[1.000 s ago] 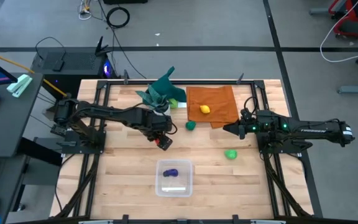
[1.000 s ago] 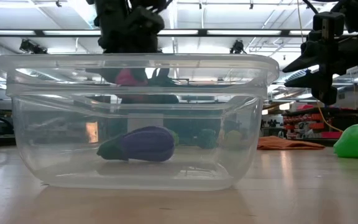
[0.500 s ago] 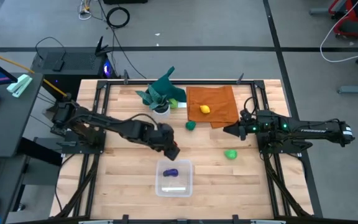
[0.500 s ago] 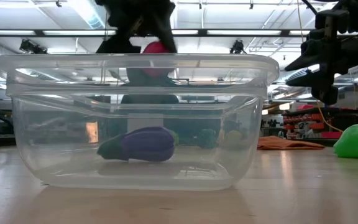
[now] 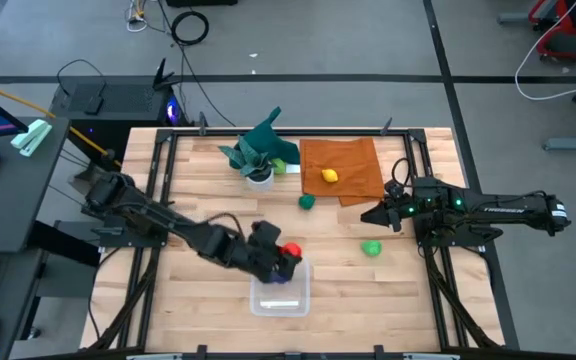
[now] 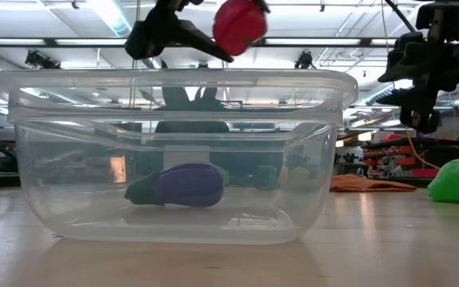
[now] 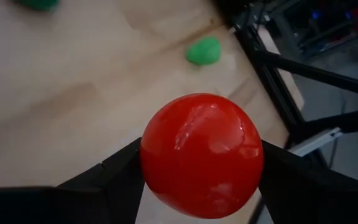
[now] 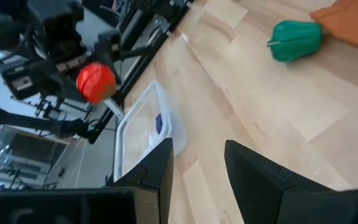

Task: Pick and placing Produce into tupperware
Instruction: Put the tomato into the transparent bin

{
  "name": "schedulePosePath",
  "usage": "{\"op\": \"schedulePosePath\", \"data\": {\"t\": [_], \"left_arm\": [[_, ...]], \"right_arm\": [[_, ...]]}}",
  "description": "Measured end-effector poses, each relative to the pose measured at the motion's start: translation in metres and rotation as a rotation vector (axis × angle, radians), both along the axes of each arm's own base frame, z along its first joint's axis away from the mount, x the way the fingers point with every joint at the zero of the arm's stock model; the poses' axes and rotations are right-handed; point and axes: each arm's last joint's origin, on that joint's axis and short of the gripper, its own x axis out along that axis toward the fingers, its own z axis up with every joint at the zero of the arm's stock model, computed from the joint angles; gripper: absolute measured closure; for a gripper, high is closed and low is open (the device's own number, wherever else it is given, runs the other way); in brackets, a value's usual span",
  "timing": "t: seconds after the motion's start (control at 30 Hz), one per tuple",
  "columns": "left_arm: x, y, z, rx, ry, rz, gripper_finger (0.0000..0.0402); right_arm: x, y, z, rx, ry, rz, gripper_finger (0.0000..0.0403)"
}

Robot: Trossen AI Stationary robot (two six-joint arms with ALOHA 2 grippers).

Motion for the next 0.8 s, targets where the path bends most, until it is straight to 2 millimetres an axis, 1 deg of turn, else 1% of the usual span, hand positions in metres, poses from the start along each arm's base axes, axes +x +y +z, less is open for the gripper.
{"op": "schedulePosePath", "data": {"t": [0.1,0.17,0.23,0.33,0.47,0.6,0.7,0.8], "left_arm": [[0.003,-0.017,-0.011,-0.032,-0.029,0.006,0.0136],[0.004,-0.027,-0.018,-0.049,-0.037,0.01,0.013],[0.002,-0.035,-0.022,-0.054,-0.044,0.018,0.0123],[-0.002,-0.046,-0.023,-0.038,-0.067,0.022,0.0124],[-0.008,-0.056,-0.022,-0.03,-0.071,-0.005,0.0137],[-0.014,-0.065,-0.022,0.005,-0.08,-0.019,0.0133],[-0.015,-0.068,-0.022,0.039,-0.069,-0.063,0.013],[-0.014,-0.067,-0.023,0.071,-0.047,-0.119,0.0137]], "right_arm": [[0.0,0.0,0.0,0.02,0.002,0.009,0.0291],[0.0,0.0,0.0,0.032,0.003,0.008,0.0291],[0.0,0.001,0.0,0.044,0.005,0.011,0.0291],[0.0,0.004,0.0,0.07,0.01,0.028,0.0291],[0.0,0.009,0.001,0.132,0.018,0.05,0.0291],[0.001,0.015,0.003,0.171,0.011,0.077,0.0291],[0.001,0.02,0.006,0.204,-0.012,0.088,0.0291],[0.002,0.026,0.01,0.223,-0.049,0.105,0.0291]]}}
